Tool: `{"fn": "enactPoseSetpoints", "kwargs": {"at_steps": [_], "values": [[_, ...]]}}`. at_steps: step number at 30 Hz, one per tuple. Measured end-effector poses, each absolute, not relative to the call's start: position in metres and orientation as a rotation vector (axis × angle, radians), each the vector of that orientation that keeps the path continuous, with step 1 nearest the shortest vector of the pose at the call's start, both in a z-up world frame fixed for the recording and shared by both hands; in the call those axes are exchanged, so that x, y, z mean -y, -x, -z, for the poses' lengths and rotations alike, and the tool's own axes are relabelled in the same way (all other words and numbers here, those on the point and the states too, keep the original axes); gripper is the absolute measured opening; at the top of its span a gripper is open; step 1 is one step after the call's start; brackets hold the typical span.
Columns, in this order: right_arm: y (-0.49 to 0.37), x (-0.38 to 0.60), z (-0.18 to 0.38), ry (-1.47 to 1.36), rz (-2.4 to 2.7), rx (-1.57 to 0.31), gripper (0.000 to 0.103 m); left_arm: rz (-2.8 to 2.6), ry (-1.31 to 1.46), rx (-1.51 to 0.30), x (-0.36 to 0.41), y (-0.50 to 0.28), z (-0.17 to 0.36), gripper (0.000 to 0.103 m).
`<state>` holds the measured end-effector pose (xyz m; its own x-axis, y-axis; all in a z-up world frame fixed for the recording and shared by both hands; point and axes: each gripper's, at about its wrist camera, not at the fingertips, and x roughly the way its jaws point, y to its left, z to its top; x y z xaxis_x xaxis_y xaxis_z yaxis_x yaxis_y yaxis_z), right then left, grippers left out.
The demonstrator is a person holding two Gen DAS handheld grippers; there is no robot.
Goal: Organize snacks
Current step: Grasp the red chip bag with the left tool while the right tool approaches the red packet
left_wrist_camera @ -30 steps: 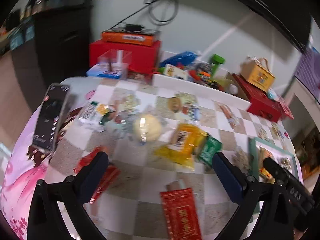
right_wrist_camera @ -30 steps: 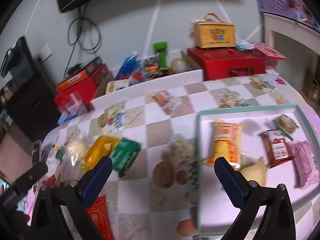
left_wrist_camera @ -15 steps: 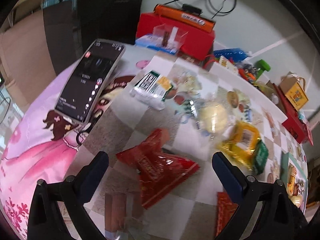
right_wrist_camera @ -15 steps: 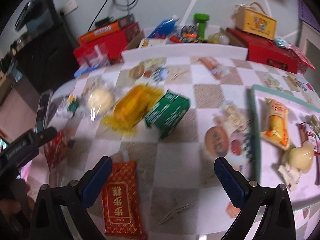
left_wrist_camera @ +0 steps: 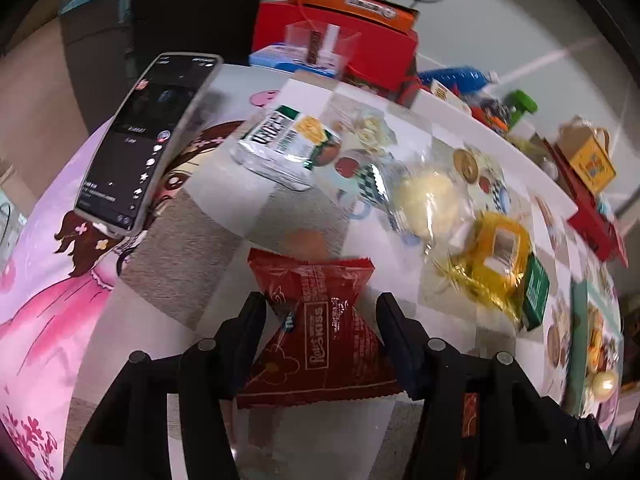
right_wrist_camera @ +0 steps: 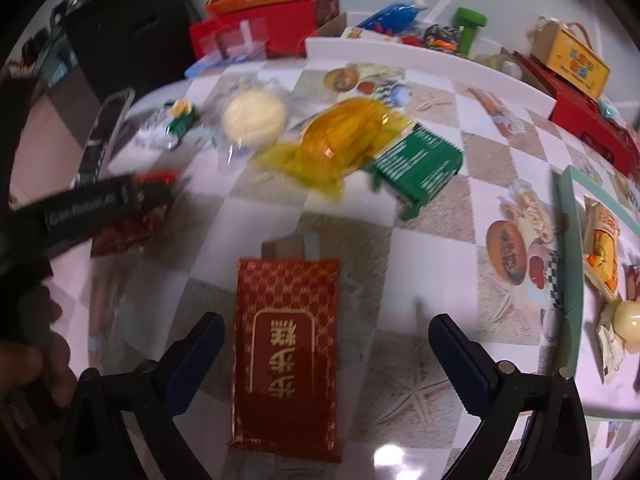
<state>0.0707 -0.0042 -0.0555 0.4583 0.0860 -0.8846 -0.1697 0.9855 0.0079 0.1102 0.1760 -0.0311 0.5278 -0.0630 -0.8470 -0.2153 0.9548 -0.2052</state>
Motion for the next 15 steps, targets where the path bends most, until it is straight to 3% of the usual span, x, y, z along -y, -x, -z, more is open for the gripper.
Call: {"fn": "enactPoseSetpoints", "kwargs": {"at_steps": [15], "values": [[-0.071,0.034,0.064,0.114,-0.081,-1.123,0.103,0.065,0.185,-1.068,-0.119,-0.109,0.040,0.058]]}}
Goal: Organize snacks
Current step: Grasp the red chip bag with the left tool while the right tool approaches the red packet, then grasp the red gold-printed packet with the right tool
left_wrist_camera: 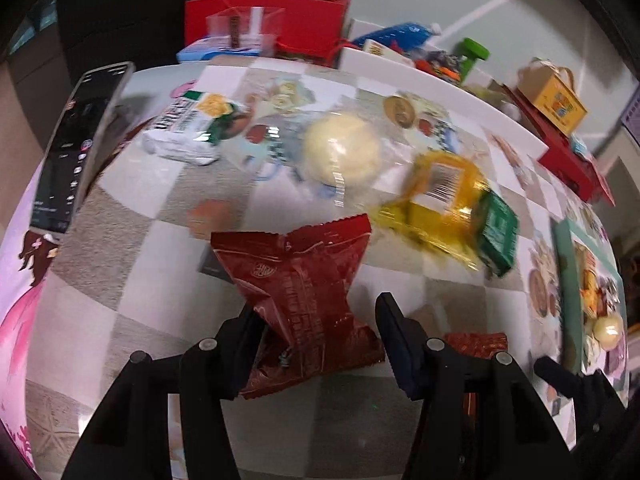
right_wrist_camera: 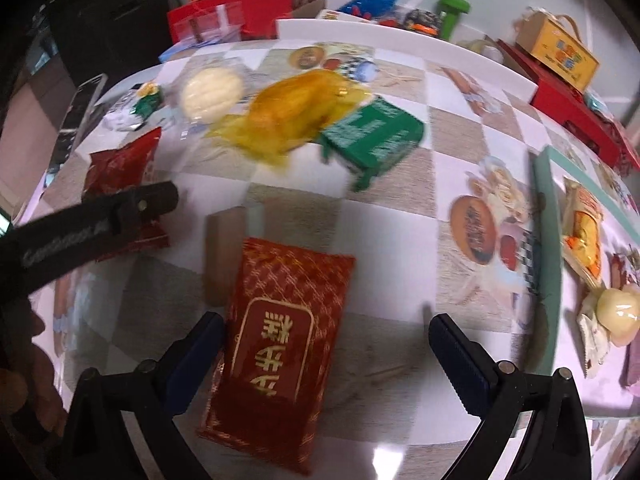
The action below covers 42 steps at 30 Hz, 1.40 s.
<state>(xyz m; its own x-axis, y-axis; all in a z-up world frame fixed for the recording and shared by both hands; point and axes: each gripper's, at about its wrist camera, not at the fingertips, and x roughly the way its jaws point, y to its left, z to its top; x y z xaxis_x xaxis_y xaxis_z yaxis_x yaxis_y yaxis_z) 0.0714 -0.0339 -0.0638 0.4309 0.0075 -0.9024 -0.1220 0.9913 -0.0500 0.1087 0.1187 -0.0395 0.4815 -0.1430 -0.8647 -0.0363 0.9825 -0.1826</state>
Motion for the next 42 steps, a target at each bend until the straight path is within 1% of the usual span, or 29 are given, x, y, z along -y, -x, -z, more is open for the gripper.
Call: {"fn": "enactPoseSetpoints", "kwargs": {"at_steps": [9,22,24,26,27,29,31,32,35,42], "values": [[-0.071,0.064,0.065,0.099,-0.031,-1.144,0.103,0.130,0.137,-1.080,-0.090,-0.106,0.039,0.058],[-0.045,0.062,0.066,0.142,-0.080,-1.167,0.103,0.149,0.075,-1.103,-0.069,-0.091,0.040,0.058],[-0.039,0.062,0.065,0.155,-0.086,-1.164,0.100,0.150,0.079,-1.104,-0.067,-0.088,0.039,0.058],[-0.033,0.062,0.063,0.153,-0.107,-1.159,0.093,0.160,0.079,-1.108,-0.065,-0.084,0.039,0.058],[-0.032,0.063,0.062,0.155,-0.116,-1.154,0.091,0.162,0.078,-1.109,-0.064,-0.083,0.039,0.058],[-0.029,0.063,0.060,0.161,-0.120,-1.141,0.080,0.161,0.076,-1.110,-0.062,-0.083,0.039,0.058],[-0.028,0.066,0.057,0.153,-0.120,-1.132,0.072,0.166,0.081,-1.111,-0.061,-0.083,0.039,0.060],[-0.028,0.068,0.057,0.147,-0.118,-1.131,0.070,0.164,0.079,-1.112,-0.061,-0.084,0.039,0.060],[-0.031,0.073,0.057,0.132,-0.116,-1.127,0.066,0.154,0.081,-1.113,-0.061,-0.085,0.039,0.063],[-0.039,0.077,0.057,0.131,-0.130,-1.094,0.065,0.120,0.163,-1.098,-0.072,-0.091,0.039,0.063]]}}
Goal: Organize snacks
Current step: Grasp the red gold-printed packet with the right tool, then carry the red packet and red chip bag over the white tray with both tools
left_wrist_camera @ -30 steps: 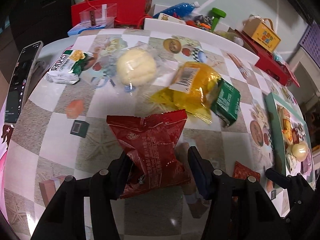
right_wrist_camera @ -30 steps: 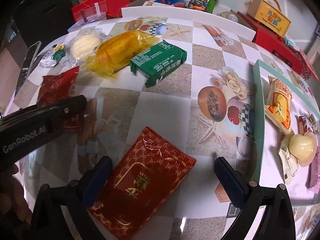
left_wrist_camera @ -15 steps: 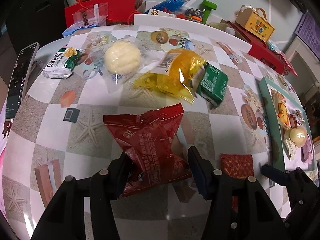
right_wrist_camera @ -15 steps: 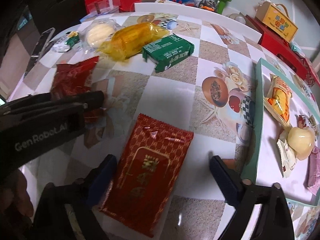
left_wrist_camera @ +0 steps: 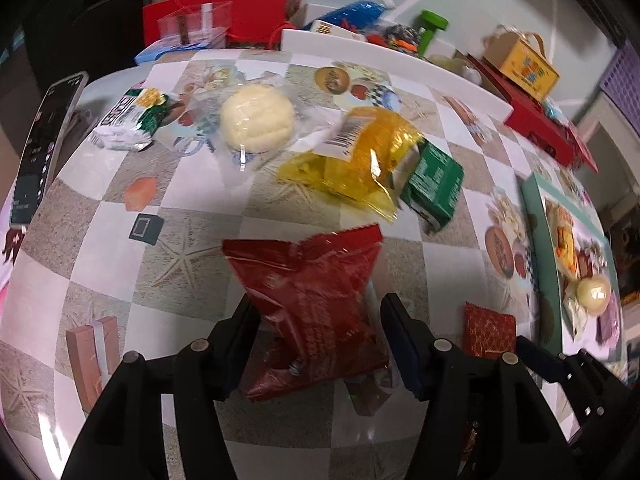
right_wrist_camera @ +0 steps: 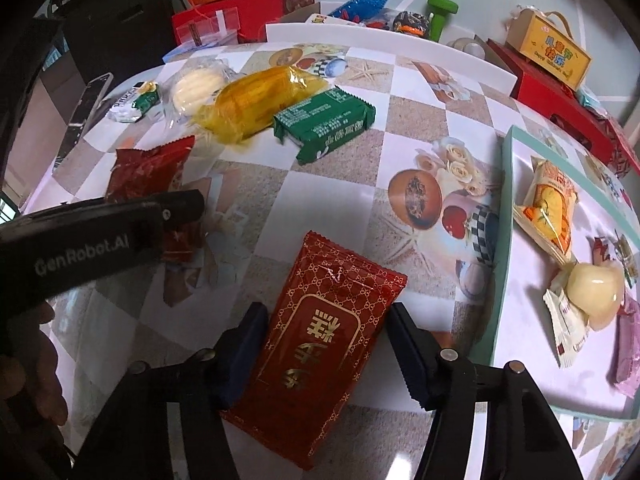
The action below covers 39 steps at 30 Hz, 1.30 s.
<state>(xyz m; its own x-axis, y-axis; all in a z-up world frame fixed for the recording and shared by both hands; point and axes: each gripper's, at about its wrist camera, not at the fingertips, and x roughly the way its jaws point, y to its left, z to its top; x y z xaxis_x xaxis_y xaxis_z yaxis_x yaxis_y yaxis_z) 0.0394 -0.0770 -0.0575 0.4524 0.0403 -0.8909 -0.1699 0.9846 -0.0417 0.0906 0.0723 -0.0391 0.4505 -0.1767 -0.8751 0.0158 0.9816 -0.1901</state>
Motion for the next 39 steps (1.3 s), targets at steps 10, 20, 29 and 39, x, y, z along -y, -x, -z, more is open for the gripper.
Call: {"fn": "enactPoseSetpoints", "kwargs": {"at_steps": [10,20,29,39], "values": [[-0.061,0.078,0.061,0.137,-0.149,-1.037,0.065,0.052,0.227,-1.065,-0.083,-0.098,0.042,0.063],[-0.073,0.078,0.058,0.096,-0.147,-1.011,0.058,0.074,0.234,-1.036,-0.079,-0.100,0.039,0.048],[-0.068,0.100,0.035,-0.008,-0.130,-0.941,0.056,0.081,0.233,-0.971,-0.078,-0.094,0.017,0.048],[-0.056,0.111,0.004,-0.066,-0.134,-0.845,0.054,0.114,0.215,-0.871,-0.067,-0.082,-0.019,0.048]]}}
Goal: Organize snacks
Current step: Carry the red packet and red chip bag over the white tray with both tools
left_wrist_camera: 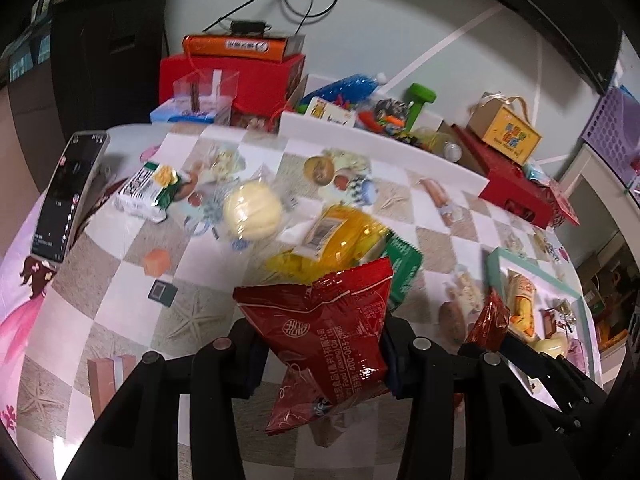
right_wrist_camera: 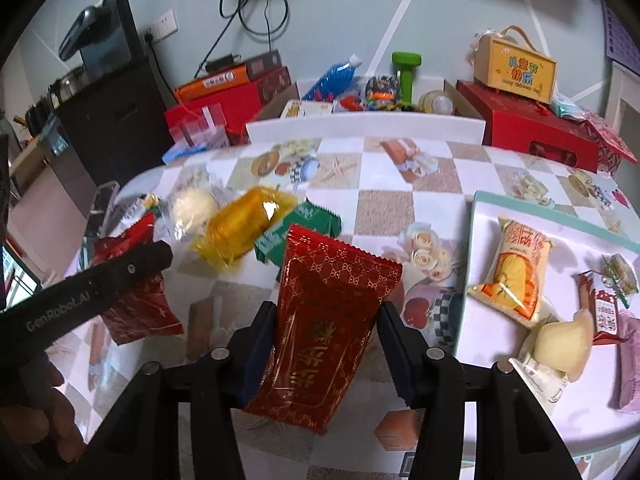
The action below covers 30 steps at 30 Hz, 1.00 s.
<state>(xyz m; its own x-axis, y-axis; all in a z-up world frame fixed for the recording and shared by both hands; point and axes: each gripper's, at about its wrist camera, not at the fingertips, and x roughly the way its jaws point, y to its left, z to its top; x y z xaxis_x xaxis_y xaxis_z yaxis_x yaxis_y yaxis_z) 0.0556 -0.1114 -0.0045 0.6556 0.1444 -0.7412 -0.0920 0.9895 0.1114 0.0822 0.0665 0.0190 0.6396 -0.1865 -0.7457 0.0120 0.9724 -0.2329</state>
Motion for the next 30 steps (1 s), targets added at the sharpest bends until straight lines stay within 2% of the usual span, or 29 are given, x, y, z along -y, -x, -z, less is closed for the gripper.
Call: {"fn": "enactPoseSetpoints", "kwargs": {"at_steps": [30], "values": [[-0.034,0.140,-0.036,-0.128,-0.105,-0.722,0.052,0.164,0.162,-0.830,-0.037,-0.075,-0.038,0.048]]}}
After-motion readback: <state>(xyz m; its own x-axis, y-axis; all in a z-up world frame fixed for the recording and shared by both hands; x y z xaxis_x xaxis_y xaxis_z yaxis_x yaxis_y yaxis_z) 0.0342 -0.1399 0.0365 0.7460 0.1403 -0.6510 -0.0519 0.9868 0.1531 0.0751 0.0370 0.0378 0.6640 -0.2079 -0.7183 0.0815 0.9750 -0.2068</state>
